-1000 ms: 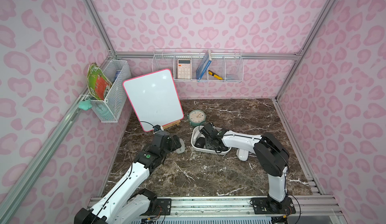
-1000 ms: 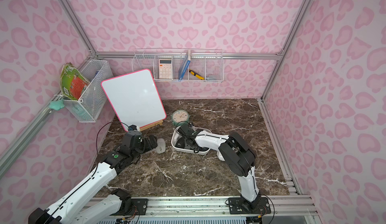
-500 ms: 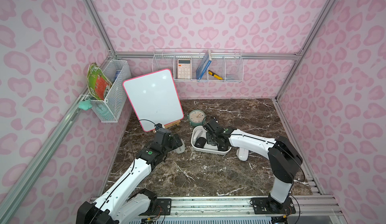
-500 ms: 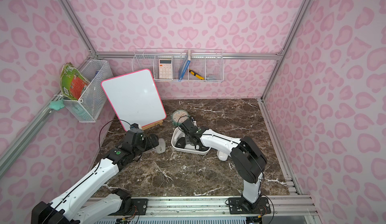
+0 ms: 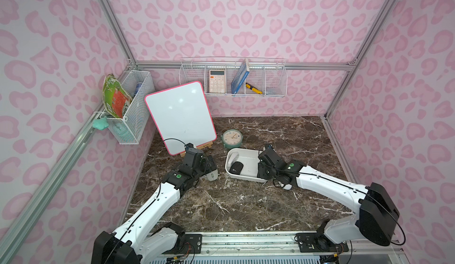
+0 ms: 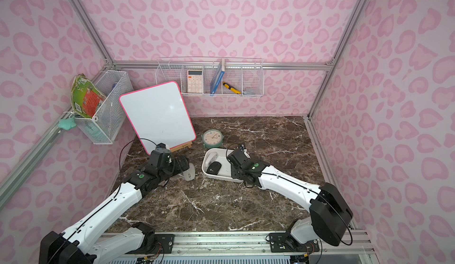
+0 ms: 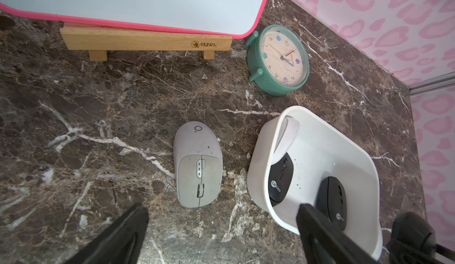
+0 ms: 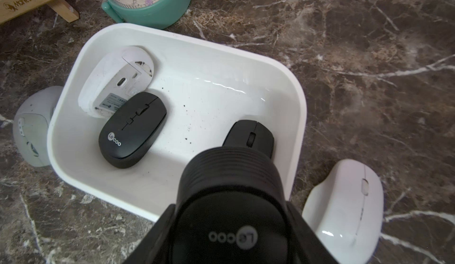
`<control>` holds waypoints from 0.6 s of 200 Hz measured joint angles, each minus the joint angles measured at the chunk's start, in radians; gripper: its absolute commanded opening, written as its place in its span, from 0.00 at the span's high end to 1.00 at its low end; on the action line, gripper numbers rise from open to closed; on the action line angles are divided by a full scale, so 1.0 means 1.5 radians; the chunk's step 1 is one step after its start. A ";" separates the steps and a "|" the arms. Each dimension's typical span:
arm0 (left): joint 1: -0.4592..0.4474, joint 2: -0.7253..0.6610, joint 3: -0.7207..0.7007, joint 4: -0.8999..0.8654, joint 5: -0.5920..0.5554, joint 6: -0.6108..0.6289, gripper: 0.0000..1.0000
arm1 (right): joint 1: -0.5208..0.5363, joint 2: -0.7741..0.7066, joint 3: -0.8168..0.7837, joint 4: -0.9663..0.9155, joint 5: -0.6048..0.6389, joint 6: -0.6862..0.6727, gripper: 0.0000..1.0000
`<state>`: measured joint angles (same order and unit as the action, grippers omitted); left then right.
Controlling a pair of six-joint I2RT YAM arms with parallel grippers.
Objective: Take out the mouse from the storage box
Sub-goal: Place the mouse at the center of the board.
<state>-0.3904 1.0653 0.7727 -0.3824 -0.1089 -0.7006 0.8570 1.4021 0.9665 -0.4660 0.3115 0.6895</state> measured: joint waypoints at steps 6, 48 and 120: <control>-0.002 0.004 0.003 0.000 0.003 0.000 0.01 | 0.001 -0.016 -0.013 -0.005 0.000 0.008 0.59; -0.016 0.027 0.023 0.000 0.015 0.001 0.01 | 0.018 -0.115 -0.118 -0.026 -0.009 0.056 0.59; -0.048 0.063 0.072 -0.007 0.015 0.018 0.01 | 0.026 -0.204 -0.242 -0.017 -0.033 0.111 0.59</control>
<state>-0.4625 1.1599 0.8814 -0.3935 -0.0864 -0.6739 0.8967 1.0954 0.6041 -0.4908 0.2619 0.8566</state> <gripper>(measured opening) 0.992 0.598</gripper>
